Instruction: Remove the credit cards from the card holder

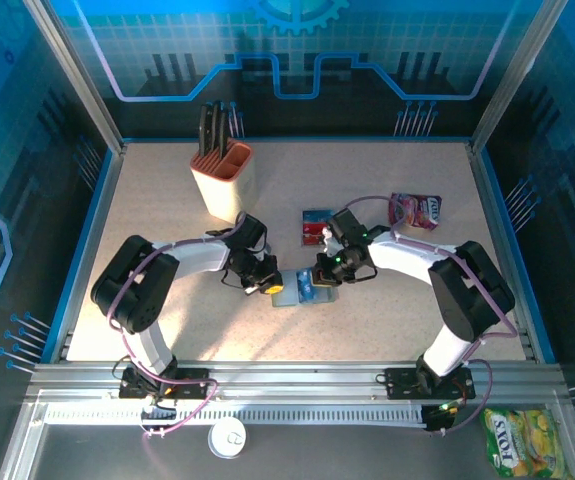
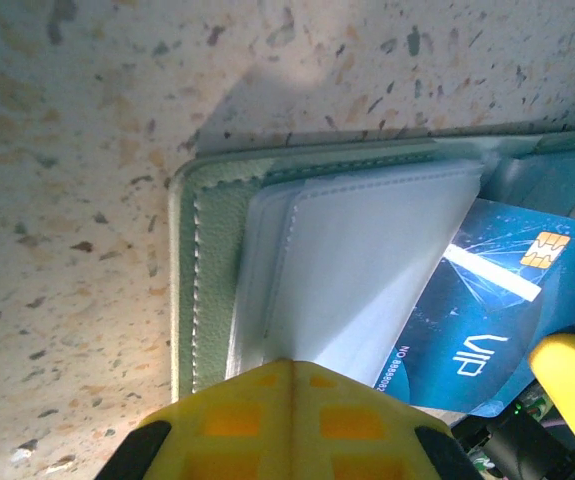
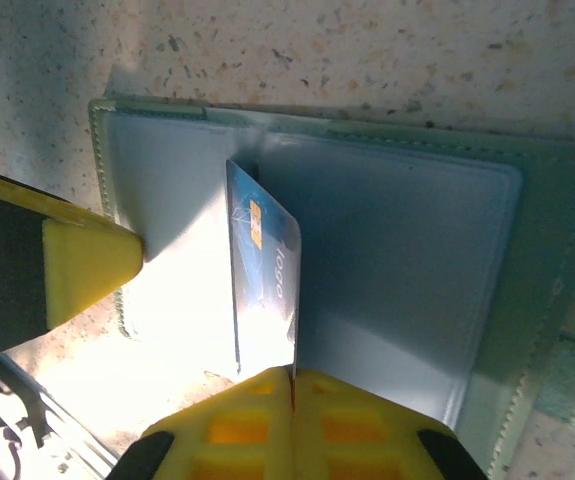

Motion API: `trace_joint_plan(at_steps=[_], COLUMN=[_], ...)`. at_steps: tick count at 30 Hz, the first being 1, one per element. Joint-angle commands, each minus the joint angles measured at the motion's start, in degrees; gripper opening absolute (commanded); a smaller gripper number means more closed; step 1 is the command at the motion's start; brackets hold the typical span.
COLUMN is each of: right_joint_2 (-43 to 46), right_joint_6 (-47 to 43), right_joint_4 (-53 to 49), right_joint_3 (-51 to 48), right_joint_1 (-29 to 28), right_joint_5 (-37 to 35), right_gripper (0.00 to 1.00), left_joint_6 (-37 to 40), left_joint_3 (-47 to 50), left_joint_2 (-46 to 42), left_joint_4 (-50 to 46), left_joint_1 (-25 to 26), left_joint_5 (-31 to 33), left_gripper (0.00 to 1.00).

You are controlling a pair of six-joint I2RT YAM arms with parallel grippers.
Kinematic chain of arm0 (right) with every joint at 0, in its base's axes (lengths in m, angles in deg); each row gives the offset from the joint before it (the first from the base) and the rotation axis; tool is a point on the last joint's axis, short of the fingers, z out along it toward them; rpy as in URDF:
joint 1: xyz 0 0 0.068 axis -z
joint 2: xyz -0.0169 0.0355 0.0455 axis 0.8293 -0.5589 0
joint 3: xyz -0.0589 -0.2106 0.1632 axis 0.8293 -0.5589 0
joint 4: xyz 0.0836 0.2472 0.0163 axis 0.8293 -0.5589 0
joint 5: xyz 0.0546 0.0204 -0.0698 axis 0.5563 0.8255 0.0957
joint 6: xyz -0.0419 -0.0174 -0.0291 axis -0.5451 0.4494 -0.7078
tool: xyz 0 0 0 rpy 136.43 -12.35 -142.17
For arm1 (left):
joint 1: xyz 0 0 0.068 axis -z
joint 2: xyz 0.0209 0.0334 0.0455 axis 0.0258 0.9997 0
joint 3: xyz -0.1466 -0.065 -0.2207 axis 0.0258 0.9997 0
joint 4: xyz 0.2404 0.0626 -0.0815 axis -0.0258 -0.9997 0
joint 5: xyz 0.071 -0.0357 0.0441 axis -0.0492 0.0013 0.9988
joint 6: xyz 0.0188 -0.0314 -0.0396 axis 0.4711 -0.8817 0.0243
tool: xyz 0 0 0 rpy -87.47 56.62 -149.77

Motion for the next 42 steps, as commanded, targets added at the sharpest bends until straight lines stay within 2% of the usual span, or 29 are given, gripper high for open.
trace_joint_plan(at_steps=[1,10,30,38,42], right_joint_2=[0.7,-1.7,-1.1,2.0,2.3], right_joint_6=[-1.9,-0.5,-0.3,-4.3,-11.5], right_joint_4=[-5.9,-7.3,-8.2,-12.2,-15.6], right_joint_3=[2.6,5.3,6.6,9.0,11.6], right_joint_1=[-1.0,-3.4,-3.9,-2.3,-1.9], right_joint_5=[-4.0,-5.1,-5.4,-6.0,-7.4], right_gripper=[0.07,0.06,0.04,0.01,0.00], left_joint_6=[1.1,0.9,0.2,0.7,0.7], left_joint_3=[-0.8,-1.1,-2.0,-1.3,-0.7], left_joint_2=[1.9,3.2,5.2,3.6,2.6], left_joint_4=[-3.0,-1.7,-0.1,-0.5,-0.3], left_joint_1=[0.4,0.8,2.6,2.2,1.6], left_joint_5=[2.1,0.8,0.1,1.2,1.1], left_gripper=[0.00,0.00,0.00,0.00,0.00])
